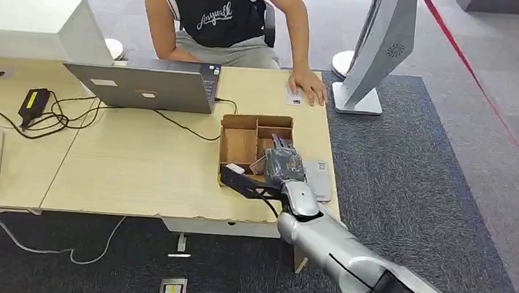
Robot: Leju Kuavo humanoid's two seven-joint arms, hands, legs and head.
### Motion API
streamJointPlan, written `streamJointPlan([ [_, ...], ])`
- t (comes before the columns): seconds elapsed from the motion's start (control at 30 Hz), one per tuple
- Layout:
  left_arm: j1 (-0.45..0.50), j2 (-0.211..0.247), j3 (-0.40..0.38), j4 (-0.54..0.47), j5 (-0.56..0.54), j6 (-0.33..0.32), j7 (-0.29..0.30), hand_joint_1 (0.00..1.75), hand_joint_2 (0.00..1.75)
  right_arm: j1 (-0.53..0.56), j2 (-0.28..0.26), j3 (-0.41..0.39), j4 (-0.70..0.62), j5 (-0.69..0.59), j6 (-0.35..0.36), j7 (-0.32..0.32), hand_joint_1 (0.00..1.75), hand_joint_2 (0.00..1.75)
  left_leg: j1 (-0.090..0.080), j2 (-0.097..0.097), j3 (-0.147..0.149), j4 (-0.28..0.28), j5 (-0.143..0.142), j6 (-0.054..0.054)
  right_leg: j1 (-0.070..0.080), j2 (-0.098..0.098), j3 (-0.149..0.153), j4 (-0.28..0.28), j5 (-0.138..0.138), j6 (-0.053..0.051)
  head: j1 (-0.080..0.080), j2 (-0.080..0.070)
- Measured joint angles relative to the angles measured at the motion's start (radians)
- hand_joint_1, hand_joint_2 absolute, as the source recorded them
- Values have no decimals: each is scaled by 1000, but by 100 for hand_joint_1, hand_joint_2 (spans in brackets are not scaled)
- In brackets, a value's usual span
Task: Pass the card to the sensor for recognition and then transmit it.
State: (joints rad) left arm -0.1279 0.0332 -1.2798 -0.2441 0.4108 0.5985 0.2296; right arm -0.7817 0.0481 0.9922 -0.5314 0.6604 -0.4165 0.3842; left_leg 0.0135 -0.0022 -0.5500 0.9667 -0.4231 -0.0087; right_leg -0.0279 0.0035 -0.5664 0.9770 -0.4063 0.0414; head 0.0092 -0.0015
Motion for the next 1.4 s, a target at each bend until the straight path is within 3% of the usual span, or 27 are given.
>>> streamJointPlan([
  [0.3,-2,0,0,0,-1,0,0,0,0,-16,11,0,25,-7,-52,-30,175,175,0,0,0,0,0,0,0,0,0,0,0,0,0,0],
  [0.5,-2,0,0,0,-2,0,0,0,0,-85,13,-2,16,11,-98,2,175,175,0,0,0,0,0,0,0,0,0,0,0,0,0,0],
  [0.7,-10,0,0,0,-11,0,-10,0,0,-211,-9,-9,-60,39,-66,73,175,175,0,0,0,0,1,-1,0,0,0,0,1,-1,0,0],
  [1.0,-12,0,0,0,-14,-1,-9,0,0,-290,-45,-9,-176,74,-17,147,175,175,0,0,0,0,1,-1,0,0,0,0,1,-1,0,0],
  [1.4,-12,-2,0,0,-15,0,-10,0,0,-321,-65,-7,-273,77,24,158,175,175,0,0,0,0,1,-1,0,0,0,0,1,-1,0,0],
])
